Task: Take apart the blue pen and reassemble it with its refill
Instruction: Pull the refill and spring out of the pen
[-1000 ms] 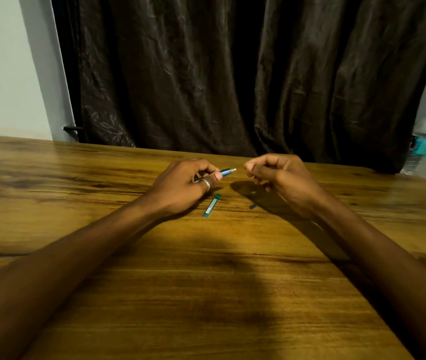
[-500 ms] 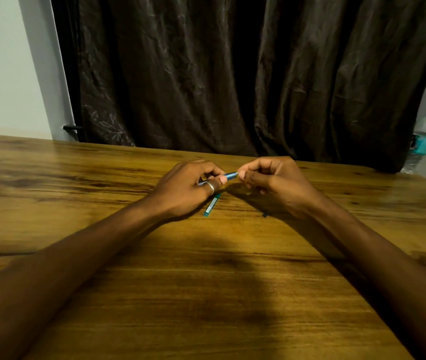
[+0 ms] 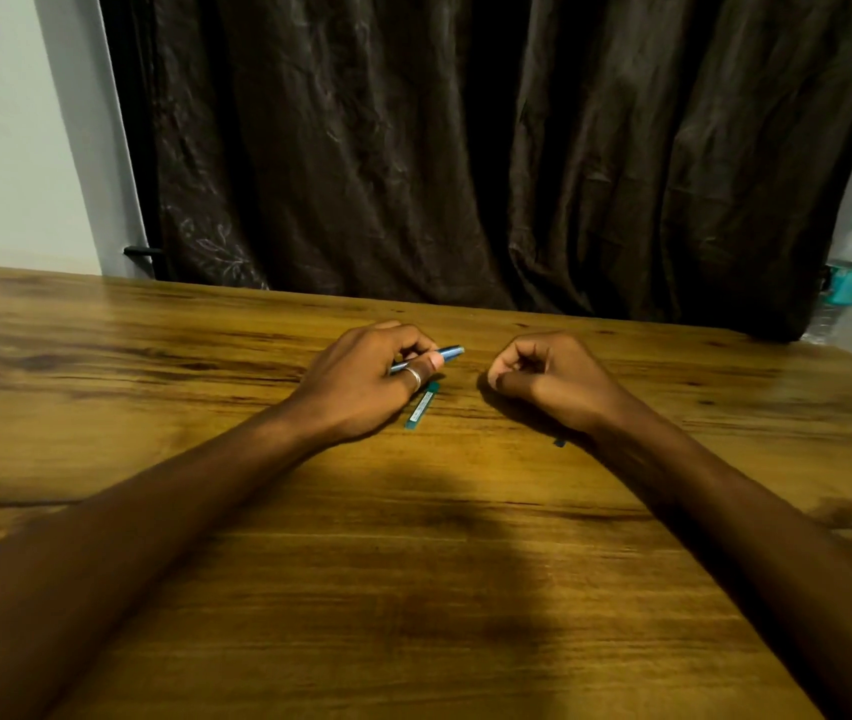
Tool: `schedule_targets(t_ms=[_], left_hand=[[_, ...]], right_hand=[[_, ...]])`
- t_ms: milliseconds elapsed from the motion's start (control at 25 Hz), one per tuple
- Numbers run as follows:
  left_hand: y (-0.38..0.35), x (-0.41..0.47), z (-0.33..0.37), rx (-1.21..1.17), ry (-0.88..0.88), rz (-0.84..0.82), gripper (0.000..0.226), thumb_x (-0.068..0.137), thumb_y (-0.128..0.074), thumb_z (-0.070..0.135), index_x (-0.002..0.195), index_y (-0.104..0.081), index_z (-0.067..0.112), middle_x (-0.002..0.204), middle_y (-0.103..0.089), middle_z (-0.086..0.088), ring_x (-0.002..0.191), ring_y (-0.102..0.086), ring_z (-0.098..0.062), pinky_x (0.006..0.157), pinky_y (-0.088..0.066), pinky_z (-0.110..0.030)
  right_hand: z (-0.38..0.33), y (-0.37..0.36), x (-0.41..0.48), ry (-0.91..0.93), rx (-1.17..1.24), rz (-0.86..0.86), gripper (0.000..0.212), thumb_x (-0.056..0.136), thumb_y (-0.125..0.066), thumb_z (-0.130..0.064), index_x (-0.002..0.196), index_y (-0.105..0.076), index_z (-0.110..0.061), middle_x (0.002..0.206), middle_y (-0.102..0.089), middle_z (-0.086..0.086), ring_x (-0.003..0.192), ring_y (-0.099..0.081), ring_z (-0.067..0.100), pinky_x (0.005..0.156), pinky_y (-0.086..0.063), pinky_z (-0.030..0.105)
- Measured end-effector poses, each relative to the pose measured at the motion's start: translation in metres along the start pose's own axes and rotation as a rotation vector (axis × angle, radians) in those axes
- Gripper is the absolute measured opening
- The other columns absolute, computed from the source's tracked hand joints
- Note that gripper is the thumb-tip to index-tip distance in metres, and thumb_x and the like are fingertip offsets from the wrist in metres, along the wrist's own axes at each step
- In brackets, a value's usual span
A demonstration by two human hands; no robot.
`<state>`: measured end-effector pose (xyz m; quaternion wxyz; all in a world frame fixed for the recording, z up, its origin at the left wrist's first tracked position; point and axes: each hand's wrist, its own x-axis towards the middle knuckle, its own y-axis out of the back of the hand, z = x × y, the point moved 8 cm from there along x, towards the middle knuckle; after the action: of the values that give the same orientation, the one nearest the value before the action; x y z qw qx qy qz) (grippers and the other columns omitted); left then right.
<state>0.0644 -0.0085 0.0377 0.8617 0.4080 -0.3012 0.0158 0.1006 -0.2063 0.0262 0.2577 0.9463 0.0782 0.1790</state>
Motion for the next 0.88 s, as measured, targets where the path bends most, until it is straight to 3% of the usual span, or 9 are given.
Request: schedule_targets(t_ms=[120,240,440,680,880], left_hand=[[0.001,0.0,0.001,0.011,-0.006,0.013,0.021,0.099,-0.056,0.043,0.112,-0.07,0.035,0.104,-0.065,0.015,0.092,-0.059,-0.002,0.079,-0.056,-0.041],[0.001,0.001,0.002,0.018,-0.005,0.002,0.023,0.099,-0.056,0.043,0.114,-0.07,0.033,0.105,-0.067,0.012,0.094,-0.06,-0.006,0.08,-0.056,-0.042],[-0.001,0.0,0.005,0.017,-0.011,-0.01,0.025,0.099,-0.057,0.042,0.116,-0.07,0.031,0.106,-0.067,0.011,0.094,-0.061,-0.006,0.08,-0.056,-0.041],[0.001,0.0,0.004,0.02,-0.011,0.009,0.023,0.099,-0.057,0.043,0.114,-0.071,0.032,0.103,-0.066,0.013,0.092,-0.06,-0.003,0.078,-0.057,-0.039],[0.002,0.001,-0.001,-0.001,0.042,0.008,0.02,0.098,-0.057,0.044,0.111,-0.069,0.034,0.098,-0.065,0.019,0.089,-0.061,0.0,0.077,-0.059,-0.04]], right_hand=[[-0.001,-0.009,0.001,0.062,-0.137,-0.105,0.008,0.075,-0.07,-0.013,0.074,-0.076,-0.018,0.059,-0.072,0.003,0.045,-0.06,0.007,0.039,-0.042,0.02],[0.0,-0.006,0.003,0.102,-0.188,-0.137,0.007,0.072,-0.073,-0.017,0.074,-0.078,-0.022,0.059,-0.072,-0.003,0.05,-0.061,0.001,0.045,-0.043,0.015],[0.005,-0.006,0.003,0.107,-0.202,-0.097,0.009,0.069,-0.077,-0.016,0.077,-0.078,-0.02,0.064,-0.073,-0.004,0.056,-0.064,0.003,0.05,-0.048,0.019],[-0.007,-0.007,0.001,0.212,-0.335,-0.065,0.016,0.071,-0.079,-0.014,0.084,-0.076,-0.024,0.081,-0.074,-0.005,0.07,-0.066,0.001,0.06,-0.049,0.014],[0.0,0.001,0.003,0.13,-0.197,-0.026,0.013,0.08,-0.072,-0.013,0.086,-0.077,-0.023,0.081,-0.077,-0.004,0.076,-0.072,0.008,0.064,-0.058,0.028]])
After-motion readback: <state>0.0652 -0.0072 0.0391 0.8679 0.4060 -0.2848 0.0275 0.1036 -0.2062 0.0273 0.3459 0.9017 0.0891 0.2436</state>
